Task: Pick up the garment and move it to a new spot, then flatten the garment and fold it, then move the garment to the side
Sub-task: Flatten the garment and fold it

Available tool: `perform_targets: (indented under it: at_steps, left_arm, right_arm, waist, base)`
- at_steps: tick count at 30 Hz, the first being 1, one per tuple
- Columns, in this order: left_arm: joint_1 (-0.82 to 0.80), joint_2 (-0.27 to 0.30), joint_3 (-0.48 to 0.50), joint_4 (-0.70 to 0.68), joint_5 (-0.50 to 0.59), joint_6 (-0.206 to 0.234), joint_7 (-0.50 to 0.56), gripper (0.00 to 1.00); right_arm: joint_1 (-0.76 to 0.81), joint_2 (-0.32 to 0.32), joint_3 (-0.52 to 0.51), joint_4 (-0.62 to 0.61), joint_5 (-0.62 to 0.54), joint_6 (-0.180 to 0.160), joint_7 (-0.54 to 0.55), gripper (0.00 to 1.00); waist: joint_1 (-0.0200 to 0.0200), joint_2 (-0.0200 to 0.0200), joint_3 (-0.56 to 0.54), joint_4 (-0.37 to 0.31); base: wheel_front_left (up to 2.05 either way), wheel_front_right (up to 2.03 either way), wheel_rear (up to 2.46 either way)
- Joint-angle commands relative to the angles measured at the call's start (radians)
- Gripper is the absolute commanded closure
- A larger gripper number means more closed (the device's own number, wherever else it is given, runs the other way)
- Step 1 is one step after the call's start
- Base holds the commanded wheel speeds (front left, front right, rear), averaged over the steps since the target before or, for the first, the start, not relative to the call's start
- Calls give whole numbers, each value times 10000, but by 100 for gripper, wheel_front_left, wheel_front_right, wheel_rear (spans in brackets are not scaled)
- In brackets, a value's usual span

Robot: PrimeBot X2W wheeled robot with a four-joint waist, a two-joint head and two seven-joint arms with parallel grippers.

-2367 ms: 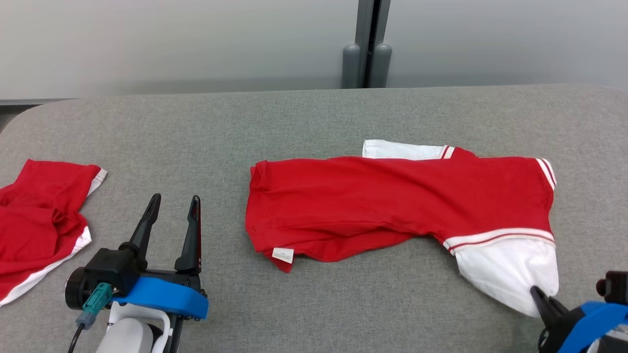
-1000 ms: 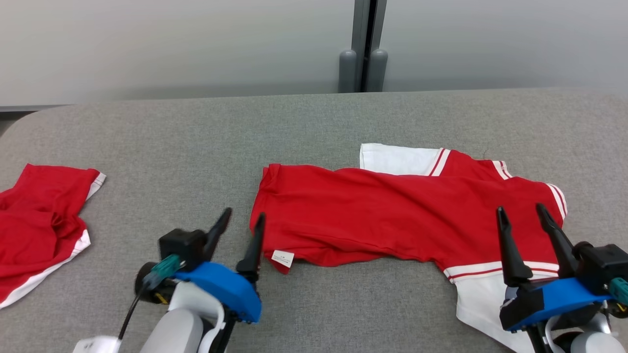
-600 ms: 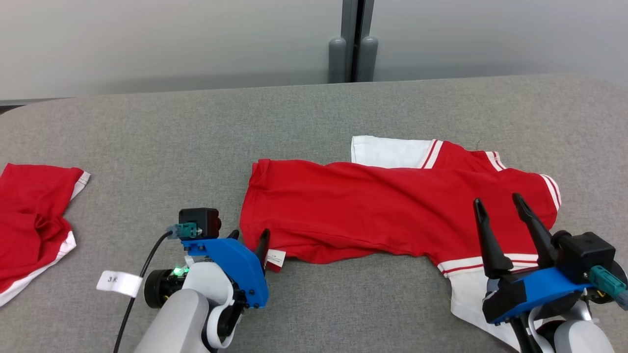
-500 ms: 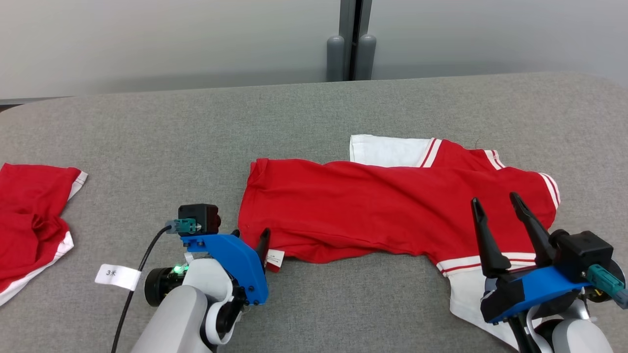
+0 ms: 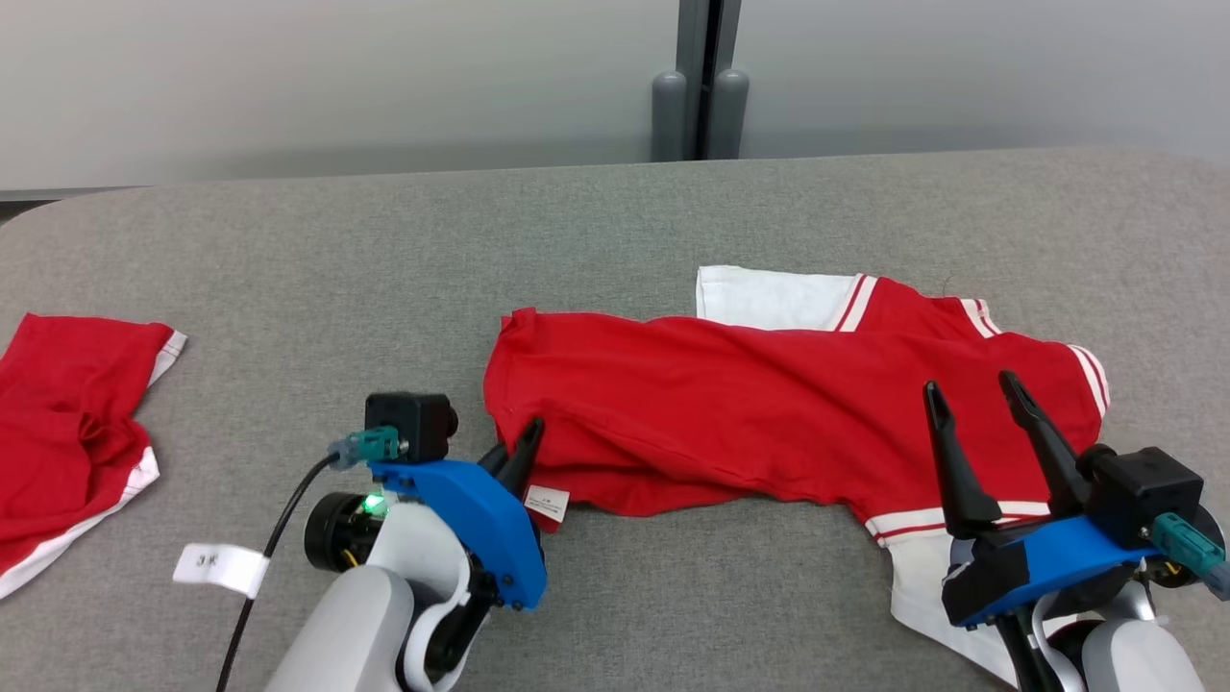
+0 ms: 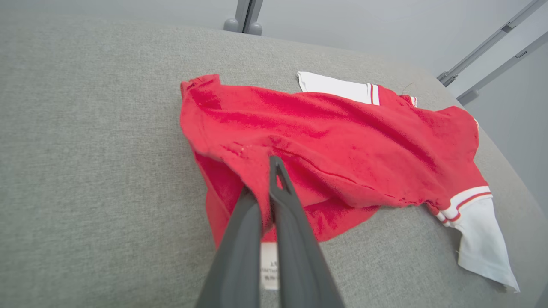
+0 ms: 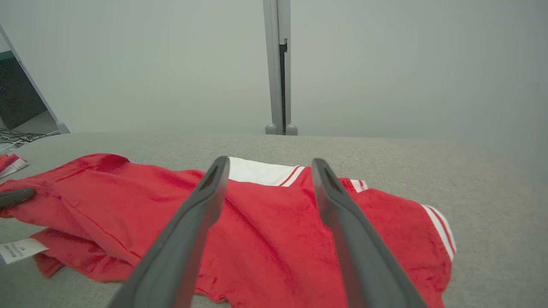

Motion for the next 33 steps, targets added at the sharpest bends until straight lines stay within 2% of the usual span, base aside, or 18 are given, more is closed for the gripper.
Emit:
perform_targets:
  at_steps: [1, 8, 10, 13, 14, 15, 16, 21, 27, 33]
  left_arm:
    - [461, 154, -76, -428, -56, -135, -98, 100]
    - [2419, 807, -571, -3116, -692, -337, 805, 100]
    - [2986, 1005, -714, -3706, -868, -231, 1290, 100]
    - [3712, 1281, -856, -4122, -1102, 150, 2146, 100]
    - [3832, 1413, -927, -4169, -1061, 252, 2407, 68]
    - [3817, 1490, -896, -4235, -940, 359, 2469, 15]
    - [3776, 1527, -850, -4243, -827, 471, 2429, 0]
    - [3641, 1528, -823, -4161, -716, 892, 2702, 0]
    - [2522, 1494, -564, -4253, -158, 914, 2149, 0]
    - [884, 1076, -648, -2463, 59, 768, 2147, 0]
  right_arm:
    - [61, -17, -48, 12, 10, 1, 5, 0]
    - [185, 8, -186, -39, 83, 1, 27, 0]
    - [208, 14, -204, -22, 118, 1, 29, 0]
    - [202, 33, -222, -5, 108, 1, 30, 0]
    - [181, 39, -212, 7, 112, 1, 36, 0]
    - [154, 43, -199, 17, 125, 1, 43, 0]
    - [119, 46, -193, 22, 129, 3, 45, 0]
    - [-19, 55, -120, 40, 148, 1, 50, 0]
    - [-23, 65, -140, 21, 178, 1, -11, 0]
    - [-187, 77, 79, 56, 225, 1, -23, 0]
  waist:
    - [0, 0, -44, 88]
    - [0, 0, -109, 503]
    - [0, 0, -103, 605]
    - [0, 0, -90, 742]
    - [0, 0, -85, 765]
    - [0, 0, -82, 785]
    - [0, 0, -80, 801]
    - [0, 0, -93, 783]
    - [0, 0, -63, 672]
    - [0, 0, 155, 418]
  base:
    - [0, 0, 0]
    - [0, 0, 0]
    - [0, 0, 0]
    - [0, 0, 0]
    - [0, 0, 0]
    - [0, 0, 0]
    - [0, 0, 0]
    - [0, 0, 0]
    - [0, 0, 0]
    - [0, 0, 0]
